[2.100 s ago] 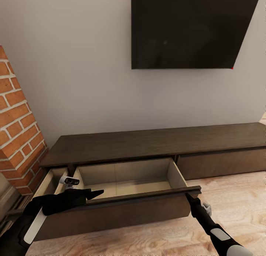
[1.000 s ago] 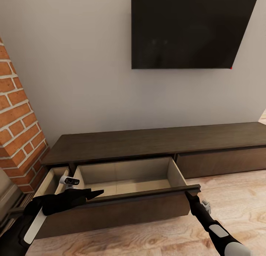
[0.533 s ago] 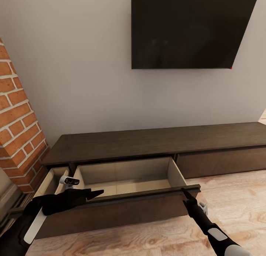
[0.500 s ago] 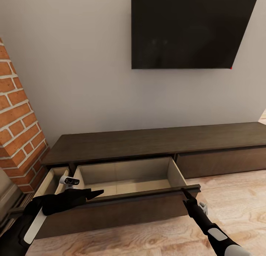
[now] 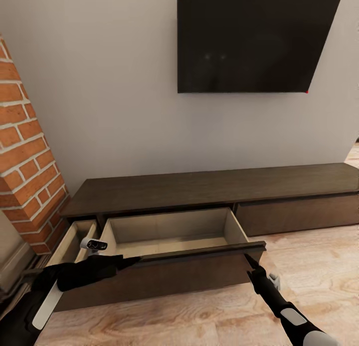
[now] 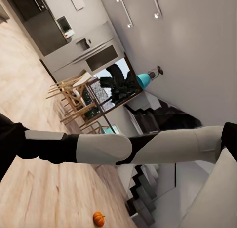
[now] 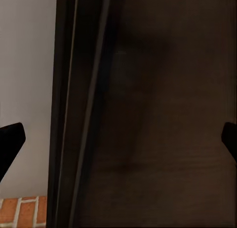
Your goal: Place each of the two pumpkins and all three candles from the living room inside a cabinet in the living room (use any cabinet), then make sure every cabinet is closed, and position the cauldron so it is next to a table in the living room.
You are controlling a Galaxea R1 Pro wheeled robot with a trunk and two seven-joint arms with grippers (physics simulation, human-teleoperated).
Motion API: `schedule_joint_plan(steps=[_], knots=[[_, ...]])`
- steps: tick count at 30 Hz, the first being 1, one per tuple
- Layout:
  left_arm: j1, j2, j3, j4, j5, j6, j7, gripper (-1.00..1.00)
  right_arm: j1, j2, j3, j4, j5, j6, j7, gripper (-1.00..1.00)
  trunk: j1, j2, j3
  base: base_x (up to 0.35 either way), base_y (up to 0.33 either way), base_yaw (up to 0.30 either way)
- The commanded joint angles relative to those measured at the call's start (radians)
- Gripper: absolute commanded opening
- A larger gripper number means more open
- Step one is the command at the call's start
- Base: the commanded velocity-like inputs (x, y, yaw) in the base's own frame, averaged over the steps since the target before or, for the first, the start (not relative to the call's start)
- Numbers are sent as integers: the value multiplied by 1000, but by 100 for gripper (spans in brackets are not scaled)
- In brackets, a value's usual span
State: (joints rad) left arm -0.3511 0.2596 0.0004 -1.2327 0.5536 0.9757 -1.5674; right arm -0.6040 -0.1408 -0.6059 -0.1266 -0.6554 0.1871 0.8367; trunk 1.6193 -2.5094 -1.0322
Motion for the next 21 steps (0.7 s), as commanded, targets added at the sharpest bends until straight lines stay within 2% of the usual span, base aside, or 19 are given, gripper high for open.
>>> schedule_joint_plan(steps=[1,21], knots=[[0,0,0,0,0,11,-3,100,0,0,1,1,-10,10,2,100,0,0,-1,-146,0,0],[-1,0,0,2,0,11,-3,100,0,0,3,1,-7,20,2,100,0,0,-1,-135,0,0]])
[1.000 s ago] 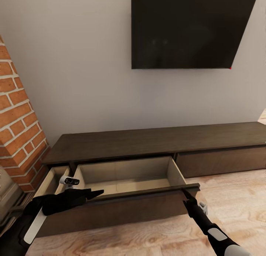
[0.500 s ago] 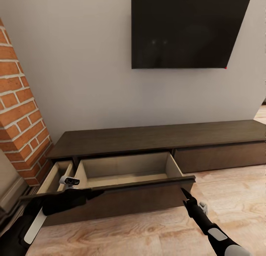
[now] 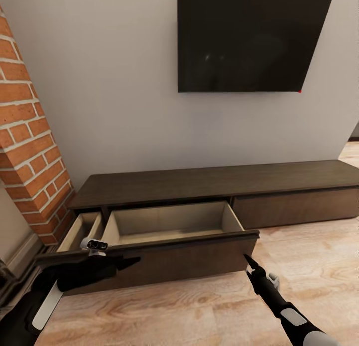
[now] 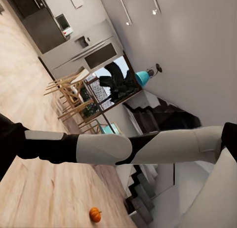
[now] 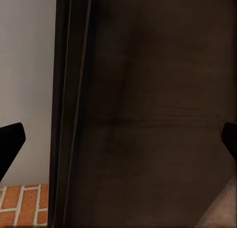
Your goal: Place each of the two pumpkins and all three candles from the living room inside a cabinet in the living room (use any cabinet), then make sure every cabinet is closed, and position the cauldron so it is next to a table in the living room.
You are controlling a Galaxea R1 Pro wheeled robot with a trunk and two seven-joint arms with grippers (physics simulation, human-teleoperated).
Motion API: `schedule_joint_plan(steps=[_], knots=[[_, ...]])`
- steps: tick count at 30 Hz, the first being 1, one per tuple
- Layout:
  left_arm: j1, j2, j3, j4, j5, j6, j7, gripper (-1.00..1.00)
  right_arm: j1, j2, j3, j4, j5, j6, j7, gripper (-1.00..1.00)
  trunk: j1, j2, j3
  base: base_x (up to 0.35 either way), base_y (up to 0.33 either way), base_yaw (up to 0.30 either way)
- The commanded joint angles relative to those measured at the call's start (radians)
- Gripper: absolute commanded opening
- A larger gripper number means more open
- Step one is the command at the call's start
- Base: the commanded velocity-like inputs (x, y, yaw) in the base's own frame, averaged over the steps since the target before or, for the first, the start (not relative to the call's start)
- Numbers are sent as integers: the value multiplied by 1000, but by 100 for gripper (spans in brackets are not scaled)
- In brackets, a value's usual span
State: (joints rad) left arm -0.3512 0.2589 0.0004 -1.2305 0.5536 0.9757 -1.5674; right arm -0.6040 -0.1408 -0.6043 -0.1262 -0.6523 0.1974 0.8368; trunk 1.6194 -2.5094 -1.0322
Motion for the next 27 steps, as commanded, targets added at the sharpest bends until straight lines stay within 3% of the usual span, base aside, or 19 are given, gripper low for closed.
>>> schedule_joint_plan(steps=[1,19,27], knots=[[0,0,0,0,0,11,-3,100,0,0,1,0,-10,10,2,100,-1,0,-1,-163,0,0],[0,10,2,-4,12,16,-3,100,0,-2,1,11,-14,13,0,100,-1,0,-1,-31,0,0],[0,10,-9,-10,0,15,-2,100,0,-2,1,13,-16,14,-2,100,-4,1,30,0,0,0]])
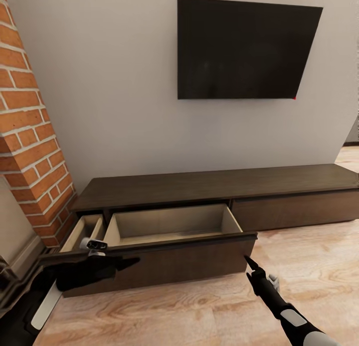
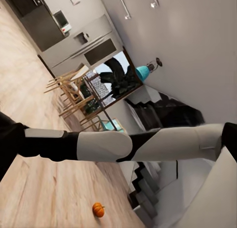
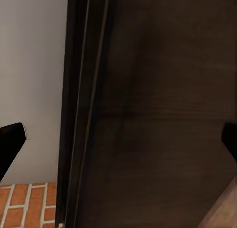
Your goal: Place each of the two pumpkins and all three candles from the living room inside a cabinet in the living room (use any cabinet), then make sure every cabinet is closed, and position the cauldron so it is next to a table in the living room.
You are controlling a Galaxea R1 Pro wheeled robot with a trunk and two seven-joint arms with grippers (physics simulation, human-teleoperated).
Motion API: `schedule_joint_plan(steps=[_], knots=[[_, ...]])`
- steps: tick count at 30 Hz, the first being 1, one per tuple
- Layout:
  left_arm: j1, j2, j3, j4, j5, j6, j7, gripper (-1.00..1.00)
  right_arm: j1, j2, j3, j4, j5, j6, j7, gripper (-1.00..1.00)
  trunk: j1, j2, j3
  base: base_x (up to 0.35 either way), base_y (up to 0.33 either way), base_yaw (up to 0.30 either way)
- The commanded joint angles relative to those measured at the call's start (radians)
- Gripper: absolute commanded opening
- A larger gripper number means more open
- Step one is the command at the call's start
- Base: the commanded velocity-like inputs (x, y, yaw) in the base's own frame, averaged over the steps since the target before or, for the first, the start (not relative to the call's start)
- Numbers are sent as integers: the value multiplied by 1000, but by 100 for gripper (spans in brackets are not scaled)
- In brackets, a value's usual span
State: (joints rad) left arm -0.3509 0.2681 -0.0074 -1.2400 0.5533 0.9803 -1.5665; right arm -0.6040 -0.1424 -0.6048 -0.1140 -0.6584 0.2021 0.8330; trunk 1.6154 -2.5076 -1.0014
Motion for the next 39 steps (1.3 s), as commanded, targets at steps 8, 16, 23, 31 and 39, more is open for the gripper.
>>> schedule_joint_plan(steps=[8,16,23,31,39], knots=[[-2,3,-2,-2,0,12,0,100,0,0,2,0,-9,10,4,100,-4,2,30,0,0,0],[-2,2,-2,-3,0,12,-4,100,0,0,2,-3,-8,12,3,100,-7,3,61,-161,20,0],[-2,2,-2,-3,0,12,-4,100,0,1,1,-10,-8,2,20,100,-11,5,88,-28,5,0],[-2,2,-2,-3,0,12,-4,100,0,3,0,-11,-14,-2,18,100,-14,7,119,-1,0,0],[-3,1,-3,-1,0,12,-4,100,0,3,-1,-12,-19,-7,20,100,-35,43,146,-96,41,0]])
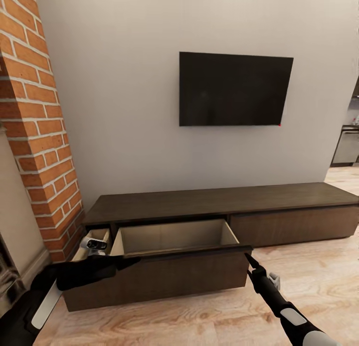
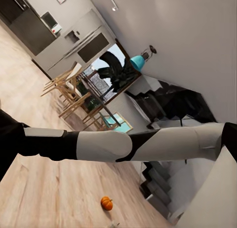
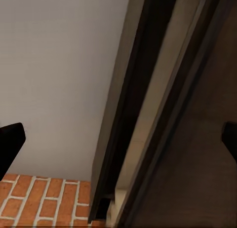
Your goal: Place each of the two pumpkins and all three candles from the living room inside a cabinet in the living room (use any cabinet), then make sure every cabinet is closed, and position the cauldron so it is next to a table in the living room.
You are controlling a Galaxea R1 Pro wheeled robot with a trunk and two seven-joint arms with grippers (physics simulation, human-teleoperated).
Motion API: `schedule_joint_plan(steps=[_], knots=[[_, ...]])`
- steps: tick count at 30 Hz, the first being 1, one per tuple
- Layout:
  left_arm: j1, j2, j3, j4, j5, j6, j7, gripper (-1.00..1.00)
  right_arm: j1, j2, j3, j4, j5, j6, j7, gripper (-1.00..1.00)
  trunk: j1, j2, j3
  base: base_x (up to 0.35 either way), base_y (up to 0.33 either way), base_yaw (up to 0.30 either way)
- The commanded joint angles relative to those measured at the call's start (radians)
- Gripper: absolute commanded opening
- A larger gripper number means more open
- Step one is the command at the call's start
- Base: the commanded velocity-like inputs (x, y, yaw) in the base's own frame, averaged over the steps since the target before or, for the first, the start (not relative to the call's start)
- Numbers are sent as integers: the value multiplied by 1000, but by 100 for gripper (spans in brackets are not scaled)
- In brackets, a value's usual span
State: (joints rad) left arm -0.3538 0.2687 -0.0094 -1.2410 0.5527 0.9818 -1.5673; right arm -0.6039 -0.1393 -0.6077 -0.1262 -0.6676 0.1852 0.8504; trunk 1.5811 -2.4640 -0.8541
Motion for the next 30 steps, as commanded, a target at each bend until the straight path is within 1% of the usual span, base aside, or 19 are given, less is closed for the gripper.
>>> schedule_joint_plan(steps=[1,20,25,27,28,30], knots=[[0,0,-1,0,1,11,-3,100,0,0,2,0,-10,10,2,100,-4,7,2,-86,34,0],[-1,-1,-1,0,-3,9,3,100,0,7,10,-2,7,11,-10,100,-77,140,62,-7,3,0],[-1,-2,-1,-1,-5,9,4,100,0,7,13,-2,11,14,-17,100,-96,175,77,-209,0,0],[-1,-2,-1,-1,-5,9,5,100,0,6,28,-2,19,15,-32,100,-104,189,84,-310,0,0],[-1,-2,-1,-1,-5,9,5,100,0,6,48,-3,31,15,-48,100,-108,196,87,-321,0,0],[-1,-3,-2,-1,-5,9,5,100,0,3,105,-3,61,16,-75,100,-116,210,93,-327,0,0]])
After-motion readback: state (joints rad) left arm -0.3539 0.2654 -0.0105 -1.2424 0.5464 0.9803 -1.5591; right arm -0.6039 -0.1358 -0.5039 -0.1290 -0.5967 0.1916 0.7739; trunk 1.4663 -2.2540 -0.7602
